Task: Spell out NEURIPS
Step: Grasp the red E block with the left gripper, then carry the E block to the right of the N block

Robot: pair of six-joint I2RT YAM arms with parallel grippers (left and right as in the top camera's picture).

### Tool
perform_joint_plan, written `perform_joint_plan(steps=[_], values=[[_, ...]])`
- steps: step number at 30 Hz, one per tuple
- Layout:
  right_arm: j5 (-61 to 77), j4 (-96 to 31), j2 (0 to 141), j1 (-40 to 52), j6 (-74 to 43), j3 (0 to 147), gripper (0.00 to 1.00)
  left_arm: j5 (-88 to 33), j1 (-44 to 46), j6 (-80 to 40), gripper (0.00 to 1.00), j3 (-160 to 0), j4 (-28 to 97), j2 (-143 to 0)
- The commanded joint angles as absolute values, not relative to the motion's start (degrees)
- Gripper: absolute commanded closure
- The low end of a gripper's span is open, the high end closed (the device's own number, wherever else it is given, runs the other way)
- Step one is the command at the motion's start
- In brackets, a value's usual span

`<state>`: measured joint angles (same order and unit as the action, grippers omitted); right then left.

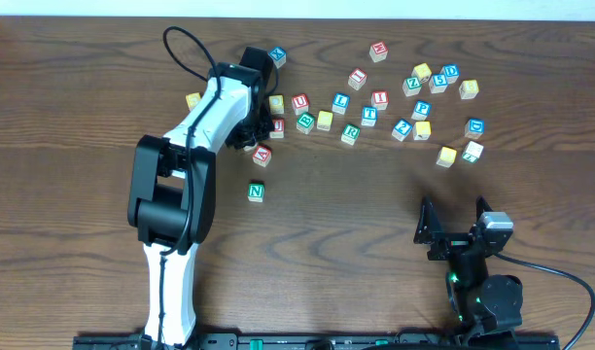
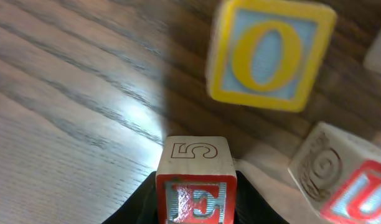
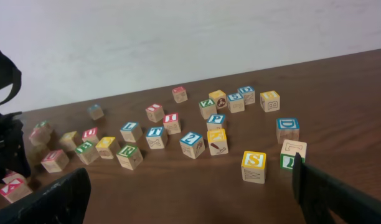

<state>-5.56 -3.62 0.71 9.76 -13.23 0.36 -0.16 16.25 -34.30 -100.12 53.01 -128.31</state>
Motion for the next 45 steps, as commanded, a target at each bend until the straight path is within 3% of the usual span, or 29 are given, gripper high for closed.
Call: perform_joint_plan(steps=[1, 10, 19, 24, 35, 45], values=[[-5.4, -3.9, 0.4, 9.6, -13.9, 0.3, 0.01, -3.5, 16.1, -27.7, 0.76, -101.8, 54.0, -125.4], [-5.4, -3.8, 0.4, 9.6, -13.9, 0.3, 0.01, -4.2, 16.2, -19.4, 0.76, -101.9, 57.3, -108.7], [-5.4, -3.8, 0.4, 9.6, -13.9, 0.3, 0.01, -8.4, 20.1, -14.7, 0.76, -101.9, 71.4, -97.8], [-5.4, -3.9, 0.4, 9.6, -13.9, 0.3, 0.01, -8.3, 24.1, -12.6, 0.92, -99.8, 76.1, -97.7], [-5.4, -3.8, 0.4, 9.6, -13.9, 0.3, 0.01, -8.0, 29.7, -15.1, 0.93, -75.6, 55.4, -97.6], [-5.4, -3.8, 0.4, 9.6, -13.9, 0.3, 0.01, -0.3, 33.2, -17.7, 0.93, -67.4, 43.8, -97.8]])
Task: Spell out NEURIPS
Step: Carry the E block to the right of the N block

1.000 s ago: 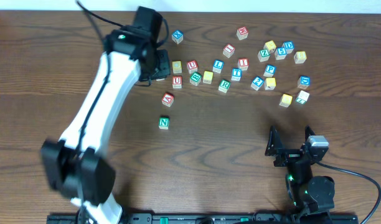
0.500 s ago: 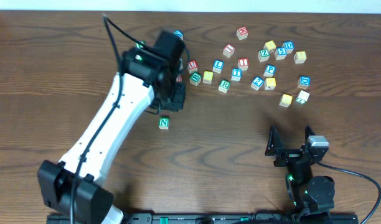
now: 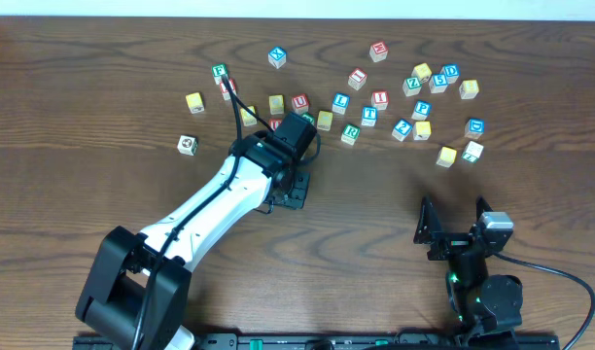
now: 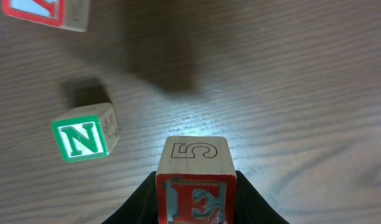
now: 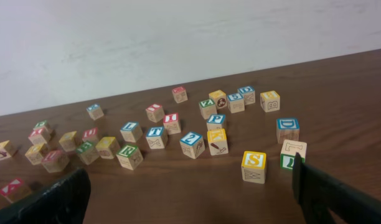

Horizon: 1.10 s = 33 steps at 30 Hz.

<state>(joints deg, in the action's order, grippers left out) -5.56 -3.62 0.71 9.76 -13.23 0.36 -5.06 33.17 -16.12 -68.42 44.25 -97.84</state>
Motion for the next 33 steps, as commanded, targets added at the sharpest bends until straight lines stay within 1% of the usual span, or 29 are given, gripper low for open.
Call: perform_joint_plan(steps=[1, 7, 14, 20, 30, 33], values=[[-5.4, -3.9, 0.4, 9.6, -13.9, 0.3, 0.01, -0.1, 33.2, -17.7, 0.92, -67.2, 43.5, -97.8], [-5.4, -3.8, 0.4, 9.6, -13.9, 0.3, 0.01, -0.2, 33.2, -17.9, 0.92, -64.2, 39.5, -97.8], [-5.4, -3.9, 0.4, 9.6, -13.9, 0.3, 0.01, 2.3, 33.2, -17.8, 0.92, -63.4, 39.3, -98.5], [-5.4, -3.9, 0.4, 9.6, -13.9, 0.3, 0.01, 5.2, 33.2, -17.6, 0.93, -60.5, 36.6, -98.7], [-5.4, -3.8, 0.4, 9.6, -13.9, 0.3, 0.01, 5.2, 33.2, -18.0, 0.93, -60.2, 35.2, -98.7], [-5.4, -3.8, 0.4, 9.6, -13.9, 0.3, 0.01, 5.2, 33.2, -19.9, 0.92, -60.1, 34.8, -98.7]])
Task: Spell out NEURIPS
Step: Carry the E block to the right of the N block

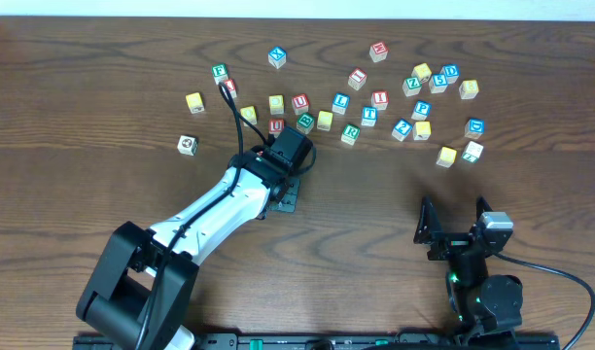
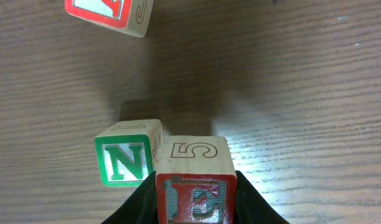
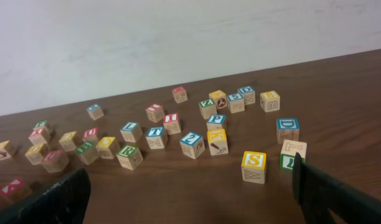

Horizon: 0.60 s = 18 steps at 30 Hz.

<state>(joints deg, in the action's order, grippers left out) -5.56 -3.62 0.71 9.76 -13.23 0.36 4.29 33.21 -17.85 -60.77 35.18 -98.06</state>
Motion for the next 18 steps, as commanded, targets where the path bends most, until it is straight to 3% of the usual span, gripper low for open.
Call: perform_joint_plan(steps=[1, 18], values=[[-5.4, -3.9, 0.4, 9.6, -13.9, 0.3, 0.01, 5.2, 33.2, -20.5, 0.92, -60.1, 34.7, -98.7], [-5.4, -3.8, 0.4, 9.6, -13.9, 0.3, 0.01, -0.4, 33.2, -20.9, 0.93, -56.0, 29.7, -98.9]])
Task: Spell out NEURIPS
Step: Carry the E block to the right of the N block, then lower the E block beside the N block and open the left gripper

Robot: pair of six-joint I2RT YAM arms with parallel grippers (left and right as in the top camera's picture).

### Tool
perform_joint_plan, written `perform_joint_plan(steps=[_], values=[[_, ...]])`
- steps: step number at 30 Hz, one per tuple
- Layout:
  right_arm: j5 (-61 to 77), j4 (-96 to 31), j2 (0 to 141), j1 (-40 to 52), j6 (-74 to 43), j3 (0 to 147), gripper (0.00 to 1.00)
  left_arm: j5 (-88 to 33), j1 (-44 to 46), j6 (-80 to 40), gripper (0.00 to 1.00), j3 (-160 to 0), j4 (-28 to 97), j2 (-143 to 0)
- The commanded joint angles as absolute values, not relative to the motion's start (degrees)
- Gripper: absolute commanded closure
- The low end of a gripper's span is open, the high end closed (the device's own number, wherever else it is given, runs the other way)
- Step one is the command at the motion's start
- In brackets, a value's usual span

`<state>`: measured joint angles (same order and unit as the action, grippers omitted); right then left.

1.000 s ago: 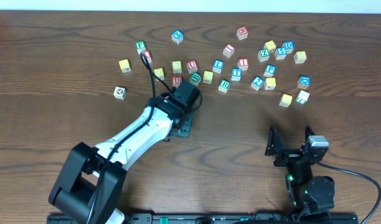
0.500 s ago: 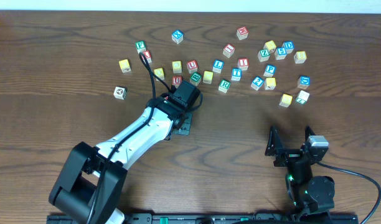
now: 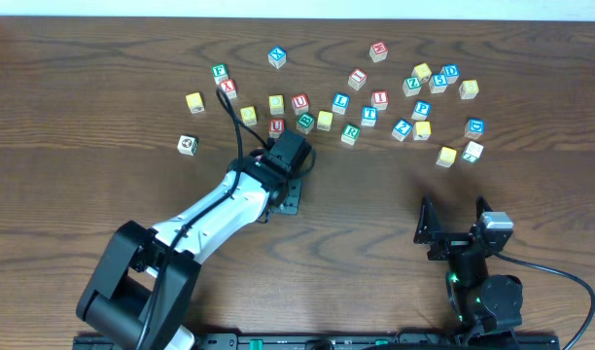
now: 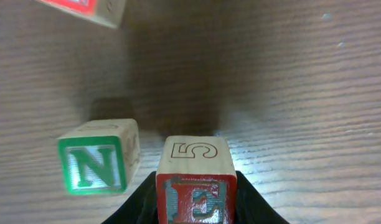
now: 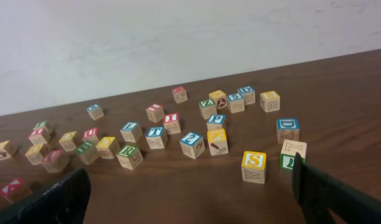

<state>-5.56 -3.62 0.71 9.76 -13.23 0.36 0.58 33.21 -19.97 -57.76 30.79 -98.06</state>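
My left gripper (image 4: 195, 194) is shut on a red E block (image 4: 195, 179) with a 5 on its top face. A green N block (image 4: 97, 163) sits on the table just left of it, with a small gap between them. Whether the E block touches the wood cannot be told. In the overhead view the left gripper (image 3: 284, 192) is near the table's middle left, and the arm hides N. The right gripper (image 3: 456, 231) rests open at the front right. A red U (image 3: 299, 101), a green R (image 3: 350, 133) and a yellow S (image 5: 253, 165) lie loose.
Several more letter blocks are scattered in a band across the back of the table (image 3: 103, 243), from a yellow one (image 3: 193, 101) at the left to a blue one (image 3: 474, 126) at the right. A red block (image 4: 84, 7) lies just beyond N.
The left gripper with the E block has shifted slightly right of the N block. E overlapped N's right edge in the wrist view before, and now a gap shows. The right arm has not moved.
The left gripper first held the E block at the back among the loose blocks, near a yellow O. Then it was over bare wood to the right of N. Then E was close against N's right side, and now it is slightly apart from it.
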Motion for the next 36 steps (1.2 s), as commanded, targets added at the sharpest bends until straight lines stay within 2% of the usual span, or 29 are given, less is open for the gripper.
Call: perform_joint_plan(steps=[1, 36], values=[[-5.4, -3.9, 0.4, 9.6, -13.9, 0.3, 0.01, -0.4, 33.2, -20.9, 0.93, -55.6, 29.0, -98.9], [-5.4, -3.9, 0.4, 9.6, -13.9, 0.3, 0.01, 5.3, 33.2, -20.5, 0.93, -55.6, 26.2, -99.0]])
